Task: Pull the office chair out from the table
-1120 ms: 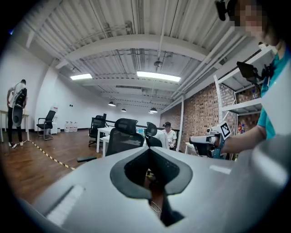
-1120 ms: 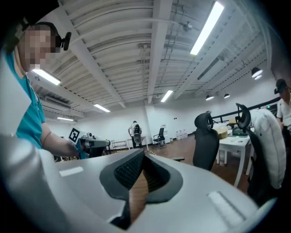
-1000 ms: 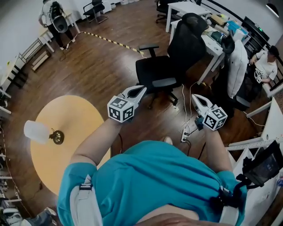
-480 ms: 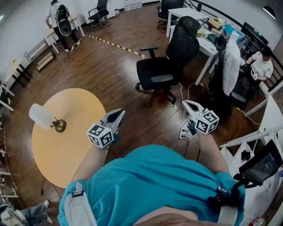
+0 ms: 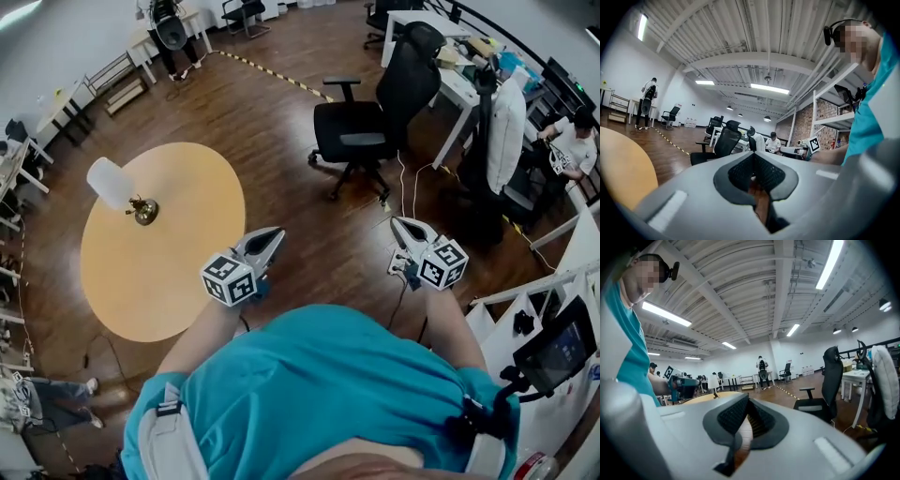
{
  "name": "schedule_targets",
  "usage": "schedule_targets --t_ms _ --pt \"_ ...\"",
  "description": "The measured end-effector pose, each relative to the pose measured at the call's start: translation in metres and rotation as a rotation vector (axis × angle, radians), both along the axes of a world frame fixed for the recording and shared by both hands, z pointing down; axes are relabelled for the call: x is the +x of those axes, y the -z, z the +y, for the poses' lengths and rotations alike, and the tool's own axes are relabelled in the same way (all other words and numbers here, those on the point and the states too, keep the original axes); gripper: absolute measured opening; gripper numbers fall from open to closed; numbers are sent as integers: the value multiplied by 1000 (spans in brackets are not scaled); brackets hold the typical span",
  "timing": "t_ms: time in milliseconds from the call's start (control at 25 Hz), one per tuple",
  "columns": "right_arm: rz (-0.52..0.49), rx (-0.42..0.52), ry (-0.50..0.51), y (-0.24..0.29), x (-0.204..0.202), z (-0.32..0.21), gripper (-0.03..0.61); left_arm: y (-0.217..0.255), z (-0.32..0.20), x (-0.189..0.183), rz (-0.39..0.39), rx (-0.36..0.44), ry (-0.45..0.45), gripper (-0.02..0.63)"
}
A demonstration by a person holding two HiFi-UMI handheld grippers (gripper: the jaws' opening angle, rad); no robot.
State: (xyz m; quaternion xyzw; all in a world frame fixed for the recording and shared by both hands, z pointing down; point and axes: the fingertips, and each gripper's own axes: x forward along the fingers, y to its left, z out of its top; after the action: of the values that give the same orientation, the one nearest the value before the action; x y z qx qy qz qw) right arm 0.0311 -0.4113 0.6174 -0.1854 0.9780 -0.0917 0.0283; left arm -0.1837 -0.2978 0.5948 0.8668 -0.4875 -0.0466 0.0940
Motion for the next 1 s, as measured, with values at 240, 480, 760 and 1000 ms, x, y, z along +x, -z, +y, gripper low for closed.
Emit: schedule_targets --t_ms 240,480,760,1000 --pt "0 28 13 14 -36 105 -3 11 117 -29 -3 38 15 29" --pt "-1 8 71 11 -101 208 -3 16 220 -75 -28 15 28 29" --pt "16 20 109 38 -124 323 -3 33 348 -121 30 35 118 29" --pt "5 40 125 56 -87 385 -3 45 417 -80 32 48 147 29"
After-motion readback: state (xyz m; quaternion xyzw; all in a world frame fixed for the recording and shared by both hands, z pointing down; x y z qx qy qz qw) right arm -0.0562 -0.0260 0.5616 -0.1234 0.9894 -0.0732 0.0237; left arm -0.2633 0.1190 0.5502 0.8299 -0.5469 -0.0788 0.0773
